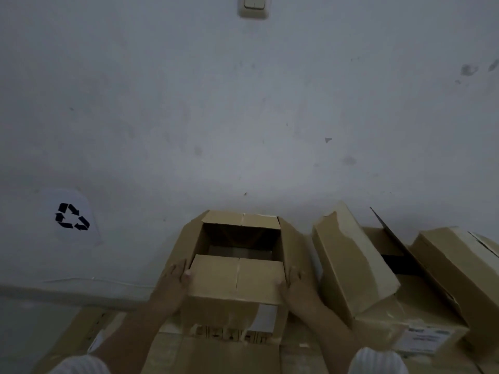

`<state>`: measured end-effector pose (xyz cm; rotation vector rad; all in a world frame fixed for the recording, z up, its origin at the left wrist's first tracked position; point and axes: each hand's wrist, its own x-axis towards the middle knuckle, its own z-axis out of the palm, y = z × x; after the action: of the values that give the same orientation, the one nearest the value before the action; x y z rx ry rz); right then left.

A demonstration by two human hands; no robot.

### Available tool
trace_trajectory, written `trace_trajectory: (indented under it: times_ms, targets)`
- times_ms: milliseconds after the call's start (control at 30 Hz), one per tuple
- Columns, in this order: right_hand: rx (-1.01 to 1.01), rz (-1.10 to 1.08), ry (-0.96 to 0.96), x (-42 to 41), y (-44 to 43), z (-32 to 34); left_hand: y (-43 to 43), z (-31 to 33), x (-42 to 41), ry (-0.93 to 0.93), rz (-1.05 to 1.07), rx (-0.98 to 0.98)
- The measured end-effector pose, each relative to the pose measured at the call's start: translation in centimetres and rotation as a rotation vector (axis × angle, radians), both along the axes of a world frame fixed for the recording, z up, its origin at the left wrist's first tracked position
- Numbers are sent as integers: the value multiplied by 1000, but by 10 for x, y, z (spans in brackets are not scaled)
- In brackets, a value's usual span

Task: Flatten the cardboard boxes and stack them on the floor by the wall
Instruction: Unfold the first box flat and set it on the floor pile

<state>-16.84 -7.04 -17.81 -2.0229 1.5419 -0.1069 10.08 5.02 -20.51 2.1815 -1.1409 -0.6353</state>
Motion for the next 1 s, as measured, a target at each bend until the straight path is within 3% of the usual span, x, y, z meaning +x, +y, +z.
trace_trajectory:
  times_ms: [67, 133, 200, 333, 567, 633, 767, 867, 933, 1000]
  targets:
    - [110, -94, -205, 4, 3, -10, -2, -5, 0, 44, -17, -36]
    - [133, -133, -277, 5, 3, -12, -4, -7, 1, 73, -26, -41]
    - [112, -107, -229, 7, -2, -10, -5, -9, 2, 89, -21, -49]
    - [-45, 10, 43, 20, -17, 8, -3, -7, -1, 94, -2, -103]
    - [-58, 15, 75, 34, -27, 13, 18, -2, -11, 215, 82, -243]
    - [-72, 9, -3, 33, -25, 20, 20, 2, -11, 178, 86, -224]
    - [37, -76, -361, 20, -16, 52, 24, 20, -1, 115, 15, -132]
    - [144, -123, -573, 0, -3, 82, 29, 36, 9, 379, 55, -120]
    - [270, 7, -614, -17, 8, 95, 32, 46, 14, 483, 78, -78]
    - [375, 270, -452, -30, 20, 98, 34, 50, 18, 529, 55, -39]
